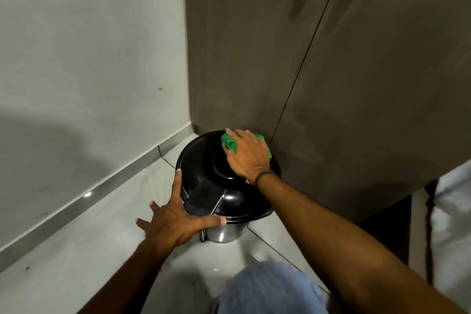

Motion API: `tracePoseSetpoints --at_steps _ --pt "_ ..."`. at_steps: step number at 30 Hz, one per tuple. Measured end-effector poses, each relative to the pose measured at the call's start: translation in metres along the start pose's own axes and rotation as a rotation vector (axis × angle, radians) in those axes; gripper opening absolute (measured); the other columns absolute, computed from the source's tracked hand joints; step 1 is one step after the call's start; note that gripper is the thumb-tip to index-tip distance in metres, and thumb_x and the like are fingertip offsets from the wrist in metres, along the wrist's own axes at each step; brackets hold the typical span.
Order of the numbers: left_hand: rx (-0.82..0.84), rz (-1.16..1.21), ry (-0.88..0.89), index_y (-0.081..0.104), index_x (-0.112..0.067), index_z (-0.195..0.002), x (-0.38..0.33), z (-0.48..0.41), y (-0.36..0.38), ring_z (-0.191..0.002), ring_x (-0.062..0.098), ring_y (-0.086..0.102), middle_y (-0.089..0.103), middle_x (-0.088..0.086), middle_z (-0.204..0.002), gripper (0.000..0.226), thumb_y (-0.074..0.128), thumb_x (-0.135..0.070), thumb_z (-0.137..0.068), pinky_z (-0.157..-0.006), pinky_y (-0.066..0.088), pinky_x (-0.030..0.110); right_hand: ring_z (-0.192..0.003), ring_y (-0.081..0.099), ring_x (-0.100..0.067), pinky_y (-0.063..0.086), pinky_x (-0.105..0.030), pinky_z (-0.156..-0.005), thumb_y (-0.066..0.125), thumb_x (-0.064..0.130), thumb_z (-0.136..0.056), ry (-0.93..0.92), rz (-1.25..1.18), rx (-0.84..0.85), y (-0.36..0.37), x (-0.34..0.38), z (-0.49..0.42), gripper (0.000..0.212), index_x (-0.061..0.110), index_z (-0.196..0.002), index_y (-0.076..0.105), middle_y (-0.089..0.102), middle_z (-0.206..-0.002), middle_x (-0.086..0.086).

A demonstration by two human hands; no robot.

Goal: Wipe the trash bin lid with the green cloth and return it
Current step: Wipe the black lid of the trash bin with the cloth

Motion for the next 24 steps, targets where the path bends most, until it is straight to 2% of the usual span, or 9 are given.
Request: tracePoseSetpoints --at_steps 3,6,8,10,12,16,19,21,24 --pt "-0.034 -0.006 -0.018 -0.046 -0.074 -0.129 0.0 -0.001 0.003 -0.162 0.049 0.002 0.032 0.016 -0.173 0.168 0.071 -0.107 -0.013 -0.124 -0.001 0.078 -0.155 0.03 -0.026 0.021 -0.053 -0.125 0.044 0.052 -0.095 -0.202 0.091 0.046 0.021 0.06 0.009 0.059 0.037 -0.153 0.045 0.045 -0.162 0.004" --pt "-0.081 -0.031 -0.064 -0.048 -0.076 -0.122 -0.002 0.002 0.002 -0.163 0.047 0.008 0.04 0.013 -0.169 0.165 0.071 -0.107 -0.012 -0.122 0.004 0.078 -0.156 0.028 -0.024 0.017 -0.052 -0.127 0.047 0.049 -0.095 -0.354 0.043 0.092 0.027 0.081 0.048 0.056 0.039 -0.151 0.048 0.044 -0.162 0.006" --pt "-0.102 -0.063 -0.084 -0.05 -0.076 -0.123 0.0 0.002 0.002 -0.163 0.045 0.01 0.045 0.013 -0.167 0.156 0.074 -0.1 -0.032 -0.122 0.007 0.079 -0.156 0.028 -0.022 0.014 -0.051 -0.128 0.051 0.047 -0.093 -0.456 0.047 0.088 0.026 0.071 0.086 0.057 0.042 -0.15 0.046 0.043 -0.163 0.007" --pt "-0.112 -0.083 -0.088 -0.051 -0.076 -0.12 0.001 0.003 0.0 -0.163 0.045 0.01 0.039 0.016 -0.169 0.144 0.076 -0.088 -0.053 -0.122 0.009 0.08 -0.157 0.026 -0.02 0.011 -0.049 -0.129 0.051 0.047 -0.091 -0.493 0.051 0.052 0.024 0.052 0.125 0.062 0.045 -0.152 0.042 0.04 -0.164 0.01" --pt "-0.1 -0.048 -0.067 -0.047 -0.077 -0.125 0.002 0.005 0.0 -0.162 0.047 0.009 0.033 0.019 -0.172 0.147 0.08 -0.089 -0.052 -0.124 0.008 0.079 -0.159 0.019 -0.017 0.005 -0.048 -0.13 0.05 0.044 -0.089 -0.44 0.021 -0.002 0.023 0.027 0.157 0.069 0.047 -0.156 0.034 0.035 -0.166 0.013" --pt "-0.035 0.036 0.006 -0.04 -0.072 -0.139 -0.004 0.008 0.0 -0.163 0.049 -0.002 0.026 0.017 -0.175 0.164 0.081 -0.098 -0.031 -0.124 -0.002 0.077 -0.162 0.006 -0.015 0.003 -0.05 -0.129 0.053 0.037 -0.095 -0.227 -0.106 -0.082 0.019 -0.028 0.171 0.071 0.047 -0.16 0.026 0.024 -0.171 0.013" --pt "-0.011 0.036 0.026 -0.04 -0.07 -0.14 -0.003 0.006 -0.001 -0.162 0.049 -0.004 0.023 0.017 -0.176 0.165 0.079 -0.101 -0.029 -0.124 -0.005 0.077 -0.16 0.016 -0.017 0.014 -0.052 -0.129 0.05 0.045 -0.1 -0.077 -0.197 -0.11 0.007 -0.054 0.133 0.057 0.042 -0.156 0.038 0.033 -0.168 0.011" --pt "-0.013 0.034 0.04 -0.04 -0.068 -0.142 -0.002 0.004 -0.001 -0.162 0.049 -0.004 0.021 0.017 -0.177 0.167 0.075 -0.103 -0.028 -0.124 -0.006 0.077 -0.157 0.027 -0.02 0.024 -0.052 -0.127 0.053 0.043 -0.101 0.038 -0.246 -0.097 -0.008 -0.066 0.089 0.052 0.039 -0.153 0.047 0.042 -0.164 0.007" --pt "-0.006 0.047 0.042 -0.045 -0.072 -0.135 -0.001 0.001 0.0 -0.163 0.049 -0.004 0.016 0.017 -0.178 0.165 0.071 -0.107 -0.022 -0.124 -0.007 0.077 -0.155 0.032 -0.023 0.025 -0.044 -0.126 0.051 0.045 -0.102 0.05 -0.162 -0.004 -0.017 -0.048 0.027 0.051 0.038 -0.153 0.048 0.046 -0.162 0.004"
Point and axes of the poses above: each hand's wrist, its own z-axis away from the middle knuckle, its own y-axis out of the palm, x = y × z, the point moved 6 cm from there along -z, towards the middle knuckle
